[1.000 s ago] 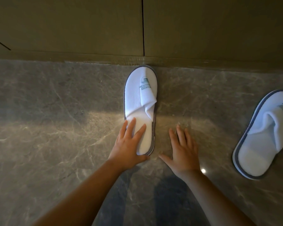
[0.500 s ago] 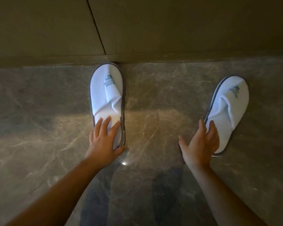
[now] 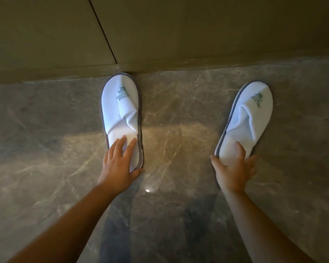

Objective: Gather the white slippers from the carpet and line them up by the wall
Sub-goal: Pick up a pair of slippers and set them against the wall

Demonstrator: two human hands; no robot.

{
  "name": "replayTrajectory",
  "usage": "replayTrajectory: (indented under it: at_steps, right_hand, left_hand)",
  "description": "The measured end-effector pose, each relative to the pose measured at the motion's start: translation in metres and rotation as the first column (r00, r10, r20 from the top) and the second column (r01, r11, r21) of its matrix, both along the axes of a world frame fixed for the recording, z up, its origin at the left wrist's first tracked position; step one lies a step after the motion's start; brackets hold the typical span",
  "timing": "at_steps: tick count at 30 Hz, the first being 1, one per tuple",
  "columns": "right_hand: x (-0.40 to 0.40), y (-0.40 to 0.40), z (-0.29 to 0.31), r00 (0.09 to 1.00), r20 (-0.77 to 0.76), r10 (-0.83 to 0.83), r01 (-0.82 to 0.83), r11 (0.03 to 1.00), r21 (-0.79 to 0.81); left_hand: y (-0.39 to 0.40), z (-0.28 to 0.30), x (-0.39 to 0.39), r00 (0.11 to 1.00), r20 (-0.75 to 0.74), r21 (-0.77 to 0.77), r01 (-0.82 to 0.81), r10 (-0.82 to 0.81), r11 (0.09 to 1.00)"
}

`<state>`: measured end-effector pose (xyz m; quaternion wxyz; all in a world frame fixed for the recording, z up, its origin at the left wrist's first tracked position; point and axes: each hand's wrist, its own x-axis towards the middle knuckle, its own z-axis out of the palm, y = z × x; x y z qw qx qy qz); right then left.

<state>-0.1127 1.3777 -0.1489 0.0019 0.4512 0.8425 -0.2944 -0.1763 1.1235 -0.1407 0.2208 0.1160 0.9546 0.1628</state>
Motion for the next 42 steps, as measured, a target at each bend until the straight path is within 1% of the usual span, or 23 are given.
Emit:
replayTrajectory:
  at_steps: [2,4,6,9,15,27,37,40,42]
  right_hand:
    - [0.001,-0.023,0.002,0.994,-0.051,0.098,-0.099,0.995,-0.021]
    - [0.001,-0.047,0.001,0.968,-0.087,0.237,-0.24,0.97,-0.025]
    - [-0.002,-0.065,-0.001,0.931,-0.058,0.359,-0.361,0.932,-0.022]
    - [-0.008,-0.081,-0.006,0.901,-0.011,0.434,-0.434,0.901,-0.018]
    - [-0.019,-0.091,-0.008,0.891,0.033,0.453,-0.453,0.891,-0.027]
    - [-0.027,-0.104,-0.006,0.912,0.067,0.404,-0.402,0.915,-0.039]
    - [-0.027,-0.102,-0.008,0.898,0.067,0.435,-0.433,0.9,-0.052]
    - [-0.025,-0.102,-0.006,0.884,0.084,0.459,-0.459,0.888,-0.026]
    - [-0.024,-0.101,0.001,0.87,0.056,0.49,-0.491,0.871,0.003]
  left_hand:
    - [-0.003,-0.001,0.0,1.0,0.0,-0.014,0.025,-0.025,1.0]
    - [-0.004,-0.002,-0.002,0.999,0.011,-0.029,0.044,-0.043,0.999]
    - [-0.003,-0.002,-0.003,0.998,0.025,-0.057,0.059,-0.057,0.997]
    - [-0.002,-0.001,-0.004,0.997,0.046,-0.072,0.071,-0.068,0.995]
    - [-0.007,0.002,-0.006,0.99,0.07,-0.098,0.127,-0.121,0.987]
    - [-0.009,-0.001,-0.006,0.989,0.059,-0.101,0.138,-0.133,0.985]
    - [-0.009,-0.001,-0.007,0.989,0.06,-0.101,0.138,-0.133,0.985]
    - [-0.009,0.0,-0.007,0.99,0.069,-0.104,0.128,-0.121,0.986]
    - [-0.009,0.004,-0.008,0.991,0.069,-0.108,0.123,-0.115,0.987]
